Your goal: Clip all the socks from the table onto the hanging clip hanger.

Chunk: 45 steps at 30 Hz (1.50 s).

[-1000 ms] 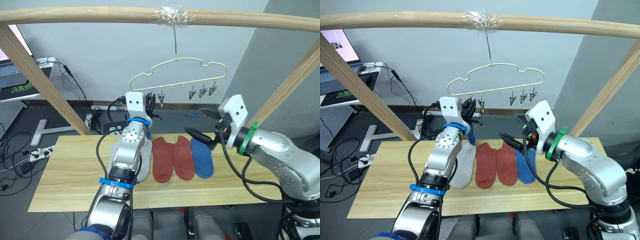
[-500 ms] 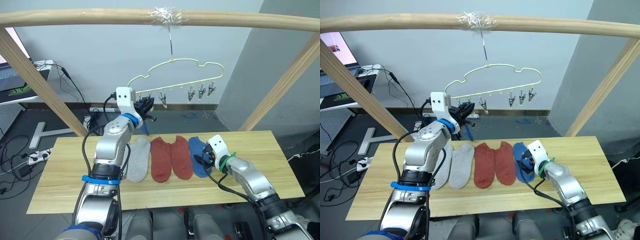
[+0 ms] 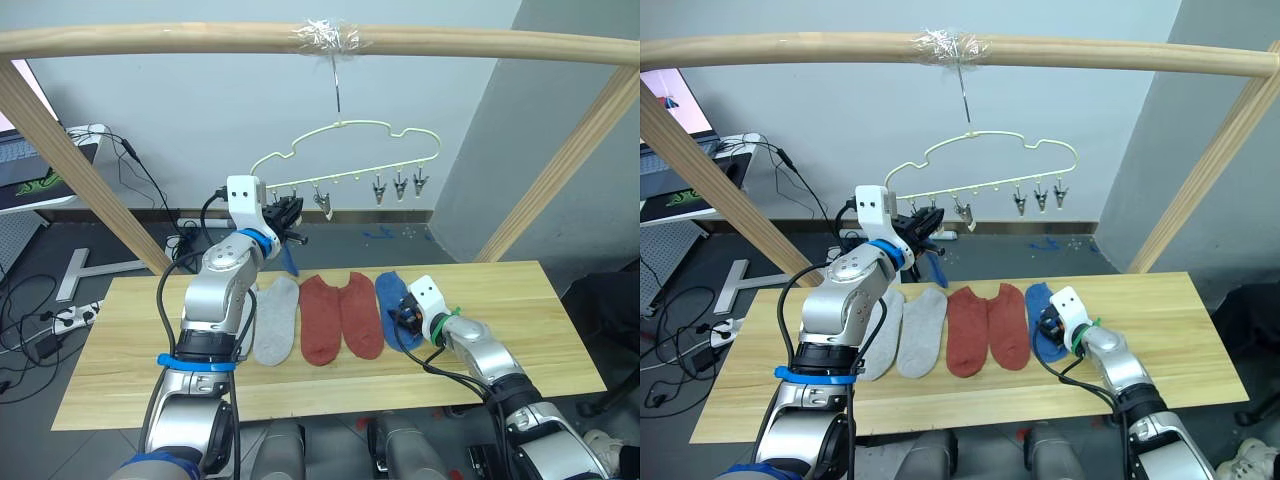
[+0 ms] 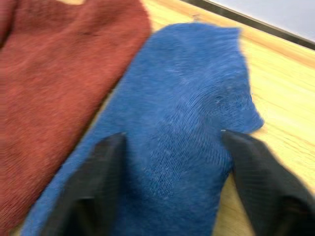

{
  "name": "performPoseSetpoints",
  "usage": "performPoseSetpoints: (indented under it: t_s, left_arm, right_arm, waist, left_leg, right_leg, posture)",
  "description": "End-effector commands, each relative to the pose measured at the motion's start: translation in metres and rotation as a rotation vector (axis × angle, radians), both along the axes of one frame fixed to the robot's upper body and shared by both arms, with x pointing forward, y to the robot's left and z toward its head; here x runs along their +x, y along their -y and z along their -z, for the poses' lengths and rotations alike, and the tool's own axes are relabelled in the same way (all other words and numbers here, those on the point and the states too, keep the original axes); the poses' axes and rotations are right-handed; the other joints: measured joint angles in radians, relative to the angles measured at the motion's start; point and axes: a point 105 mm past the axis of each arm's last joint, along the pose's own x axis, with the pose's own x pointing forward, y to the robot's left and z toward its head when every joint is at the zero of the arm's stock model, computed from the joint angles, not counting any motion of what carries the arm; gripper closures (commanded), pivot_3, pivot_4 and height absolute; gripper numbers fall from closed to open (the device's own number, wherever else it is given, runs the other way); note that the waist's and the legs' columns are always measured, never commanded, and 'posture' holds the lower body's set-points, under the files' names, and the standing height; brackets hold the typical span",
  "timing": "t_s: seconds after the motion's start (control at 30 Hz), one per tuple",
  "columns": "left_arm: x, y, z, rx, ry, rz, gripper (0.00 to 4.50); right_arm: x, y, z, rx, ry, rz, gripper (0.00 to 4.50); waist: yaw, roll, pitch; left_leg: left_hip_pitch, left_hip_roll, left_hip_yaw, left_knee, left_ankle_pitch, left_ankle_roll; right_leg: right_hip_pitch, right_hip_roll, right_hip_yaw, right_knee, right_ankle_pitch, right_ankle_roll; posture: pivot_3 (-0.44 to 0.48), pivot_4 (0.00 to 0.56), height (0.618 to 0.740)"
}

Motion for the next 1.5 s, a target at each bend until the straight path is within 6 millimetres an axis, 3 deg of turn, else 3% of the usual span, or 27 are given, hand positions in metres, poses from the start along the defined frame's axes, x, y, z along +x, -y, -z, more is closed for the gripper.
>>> performPoseSetpoints:
  t_s: [0.03, 0.13, 0.2, 0.23, 0.4, 0.53, 0.67, 0.87, 1.5]
  left_arm:
    - [-0.001, -0.001, -0.012, 0.006, 0.041, 0.005, 4.26]
    - [-0.002, 0.001, -0.012, -0.004, 0.024, 0.042, 4.26]
    - [-0.004, 0.005, -0.01, -0.062, -0.034, 0.1, 4.26]
    - [-0.005, 0.006, -0.009, -0.083, -0.055, 0.119, 4.26]
    - [-0.014, 0.005, -0.005, -0.352, -0.293, 0.256, 4.26]
    - [-0.021, 0.001, -0.014, -0.568, -0.422, 0.362, 4.26]
    - [-0.027, 0.004, -0.024, -0.675, -0.469, 0.426, 4.26]
    - [-0.036, 0.015, -0.034, -0.726, -0.48, 0.495, 4.26]
    - [-0.043, 0.015, -0.032, -0.731, -0.491, 0.512, 4.26]
  right_arm:
    - [-0.021, 0.009, 0.027, -0.074, -0.092, -0.034, 2.7]
    - [-0.031, 0.018, 0.03, -0.125, -0.076, -0.059, 3.72]
    - [-0.04, 0.028, 0.022, -0.139, -0.044, -0.078, 4.44]
    - [-0.043, 0.03, 0.019, -0.143, -0.033, -0.085, 4.49]
    - [-0.059, 0.026, -0.034, -0.077, 0.089, -0.157, 4.49]
    - [-0.079, -0.015, -0.091, 0.102, 0.18, -0.282, 4.49]
    - [-0.09, -0.045, -0.122, 0.205, 0.215, -0.329, 4.49]
    - [-0.085, -0.067, -0.142, 0.284, 0.242, -0.315, 4.49]
    - [-0.074, -0.084, -0.162, 0.293, 0.302, -0.348, 4.49]
  waist:
    - [0.0, 0.0, 0.0]
    - [0.002, 0.0, 0.0]
    - [0.009, 0.0, 0.0]
    - [0.012, 0.0, 0.0]
    - [0.001, 0.0, 0.0]
    - [-0.025, 0.001, 0.001]
    - [-0.028, 0.001, 0.001]
    - [-0.022, 0.0, 0.002]
    - [-0.003, -0.001, 0.002]
  left_leg:
    - [0.001, 0.0, 0.0, 0.0, 0.0, 0.0]
    - [0.001, 0.0, 0.0, 0.0, 0.0, 0.0]
    - [0.001, 0.0, 0.0, 0.0, 0.0, 0.0]
    - [0.001, -0.001, 0.0, 0.0, 0.0, 0.0]
    - [-0.001, -0.001, 0.0, 0.0, 0.0, 0.0]
    - [0.0, 0.0, -0.001, 0.0, 0.0, 0.0]
    - [-0.001, 0.0, -0.003, 0.0, 0.0, 0.0]
    - [-0.004, -0.001, -0.002, -0.001, 0.0, 0.0]
    - [-0.004, 0.0, -0.002, -0.005, -0.001, -0.001]
  right_leg:
    - [0.001, 0.0, 0.0, 0.0, 0.0, 0.0]
    - [0.002, 0.0, 0.0, -0.001, 0.0, 0.0]
    - [0.002, 0.0, 0.0, -0.001, 0.0, 0.0]
    - [0.002, -0.001, 0.0, -0.002, 0.0, 0.0]
    - [0.002, -0.001, 0.0, -0.004, 0.0, 0.0]
    - [0.001, 0.0, -0.001, -0.003, 0.0, 0.0]
    - [0.001, 0.0, -0.002, -0.003, -0.001, 0.0]
    - [0.001, -0.001, -0.002, -0.009, 0.0, 0.0]
    - [0.001, -0.001, -0.002, -0.014, 0.0, 0.0]
  posture:
    - [0.151, 0.209, 0.74]
    - [0.151, 0.209, 0.74]
    - [0.151, 0.209, 0.74]
    - [0.147, 0.206, 0.74]
    - [0.133, 0.204, 0.74]
    - [0.11, 0.198, 0.74]
    - [0.105, 0.197, 0.74]
    - [0.105, 0.197, 0.74]
    - [0.113, 0.196, 0.74]
